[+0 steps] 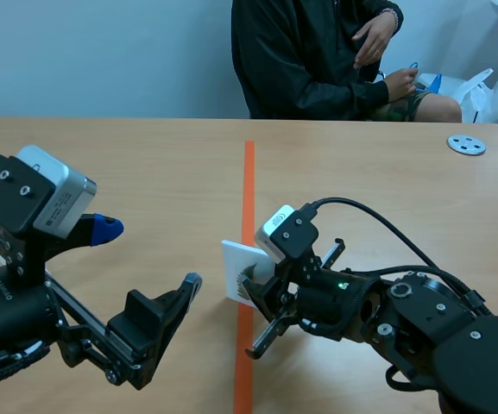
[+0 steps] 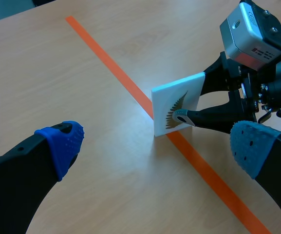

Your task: Sort the leaf by its shape. The table is split by an orange tape line. A compound leaf with several leaflets goes to the left side, a simple leaf with one blade goes to the right side. Return to the home posture when a red brick is placed on the table.

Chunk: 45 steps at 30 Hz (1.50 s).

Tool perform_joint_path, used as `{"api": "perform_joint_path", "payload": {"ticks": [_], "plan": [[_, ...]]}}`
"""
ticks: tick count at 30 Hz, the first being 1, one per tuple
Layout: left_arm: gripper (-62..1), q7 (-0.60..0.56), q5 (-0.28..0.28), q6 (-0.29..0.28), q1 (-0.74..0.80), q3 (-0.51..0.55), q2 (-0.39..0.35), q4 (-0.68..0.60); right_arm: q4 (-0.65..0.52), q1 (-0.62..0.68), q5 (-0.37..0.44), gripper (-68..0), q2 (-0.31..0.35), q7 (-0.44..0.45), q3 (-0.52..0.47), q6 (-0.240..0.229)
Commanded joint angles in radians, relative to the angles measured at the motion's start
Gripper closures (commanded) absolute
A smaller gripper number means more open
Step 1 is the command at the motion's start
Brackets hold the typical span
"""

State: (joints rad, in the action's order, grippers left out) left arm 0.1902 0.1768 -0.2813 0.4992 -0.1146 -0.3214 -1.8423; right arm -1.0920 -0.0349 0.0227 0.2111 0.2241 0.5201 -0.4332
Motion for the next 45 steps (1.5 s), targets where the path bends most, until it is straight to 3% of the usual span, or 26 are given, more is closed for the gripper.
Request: {"api": "perform_joint_path", "payload": {"ticks": [1, 4, 11, 17, 24, 32, 38, 45], "plan": [[-62.3, -0.016, 0.012, 0.002, 0.005, 0.005, 0.002, -0.01, -0.018, -0.009, 0.007, -7.0, 0.008, 0.012, -0.002, 0.0], [-62.3, -0.016, 0.012, 0.002, 0.005, 0.005, 0.002, -0.01, -0.021, -0.009, 0.007, -1.3, 0.01, 0.019, -0.005, -0.001], [-62.3, -0.016, 0.012, 0.002, 0.005, 0.005, 0.002, -0.01, -0.111, 0.002, 0.015, -1.5, 0.038, -0.035, -0.068, -0.013], [-62.3, -0.016, 0.012, 0.002, 0.005, 0.005, 0.002, -0.01, -0.221, 0.045, 0.135, -1.5, 0.064, -0.082, -0.219, -0.061], [-62.3, -0.016, 0.012, 0.003, 0.005, 0.005, 0.002, -0.01, -0.307, 0.106, 0.289, -1.5, 0.069, -0.177, -0.475, -0.112], [-62.3, -0.013, 0.012, 0.002, 0.005, 0.005, 0.002, -0.01, -0.307, 0.11, 0.442, -1.5, 0.136, -0.267, -0.677, -0.125], [-62.3, -0.013, 0.013, 0.002, 0.005, 0.005, 0.002, -0.01, -0.278, 0.103, 0.443, -1.5, 0.197, -0.253, -0.697, -0.102], [-62.3, -0.013, 0.013, 0.001, 0.005, 0.005, 0.002, -0.01, -0.09, 0.008, 0.451, -1.5, 0.195, -0.206, -0.695, -0.098]]}}
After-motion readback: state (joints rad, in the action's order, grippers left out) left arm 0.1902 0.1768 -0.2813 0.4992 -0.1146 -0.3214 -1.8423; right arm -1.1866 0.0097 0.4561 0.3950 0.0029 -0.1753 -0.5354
